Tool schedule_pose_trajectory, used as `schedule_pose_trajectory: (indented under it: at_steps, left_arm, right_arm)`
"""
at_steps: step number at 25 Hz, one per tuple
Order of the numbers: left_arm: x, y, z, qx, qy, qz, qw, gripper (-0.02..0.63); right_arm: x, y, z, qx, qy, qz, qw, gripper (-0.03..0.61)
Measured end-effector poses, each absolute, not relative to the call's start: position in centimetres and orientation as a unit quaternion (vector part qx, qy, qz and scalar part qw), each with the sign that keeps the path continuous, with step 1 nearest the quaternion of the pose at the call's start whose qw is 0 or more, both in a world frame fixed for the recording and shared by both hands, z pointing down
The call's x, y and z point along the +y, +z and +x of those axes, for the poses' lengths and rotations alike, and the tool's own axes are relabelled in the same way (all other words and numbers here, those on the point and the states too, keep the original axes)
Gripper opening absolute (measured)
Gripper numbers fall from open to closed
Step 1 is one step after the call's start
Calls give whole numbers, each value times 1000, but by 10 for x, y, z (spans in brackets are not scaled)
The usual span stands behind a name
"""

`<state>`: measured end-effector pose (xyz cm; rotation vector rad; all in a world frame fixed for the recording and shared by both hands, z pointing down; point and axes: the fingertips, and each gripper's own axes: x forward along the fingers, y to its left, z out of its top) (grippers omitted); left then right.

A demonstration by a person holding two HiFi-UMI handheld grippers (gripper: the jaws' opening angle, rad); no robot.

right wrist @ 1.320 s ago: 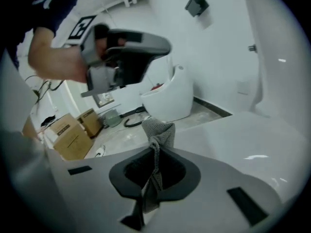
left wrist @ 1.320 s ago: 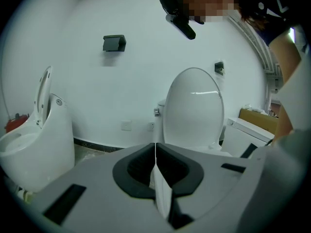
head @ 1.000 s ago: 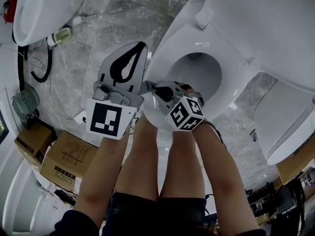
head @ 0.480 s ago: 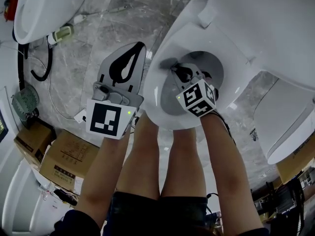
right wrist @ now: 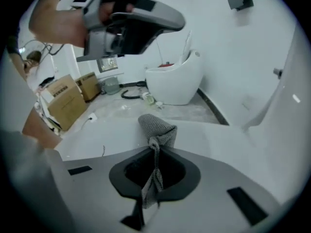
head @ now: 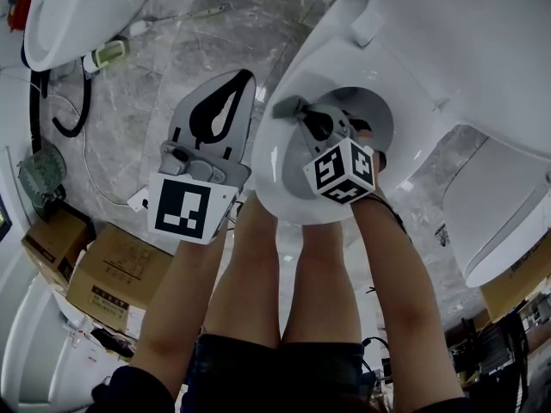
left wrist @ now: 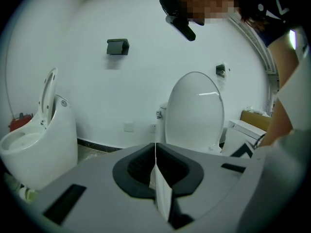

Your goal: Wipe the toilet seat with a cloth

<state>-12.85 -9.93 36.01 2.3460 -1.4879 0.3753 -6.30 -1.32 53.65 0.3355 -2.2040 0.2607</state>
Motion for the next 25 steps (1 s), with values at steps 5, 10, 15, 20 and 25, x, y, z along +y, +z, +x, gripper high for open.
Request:
schedule_pose_trajectory:
  at_steps: [5,10,15,20,25]
  left_arm:
    - [-91,359,-128,-527,130,822,171,25]
    - [-90,356,-134,-533,130,819,171,25]
    - [-91,357,-137,-536,130,817,169,25]
    - [-87,357,-136,-534,131,818,170,25]
    - [-81,361,-140,-538,133,815,170,25]
  right_arm:
    - [-101,516,-31,-868,99,268,406,34]
    - [-61,516,-63,-894,122,223,370,34]
    - [63,510,-123,-926,103,19,361,34]
    - [72,511,-125,-932,78,-5,354,34]
    - [-61,510,-82,-917,87,198,335,34]
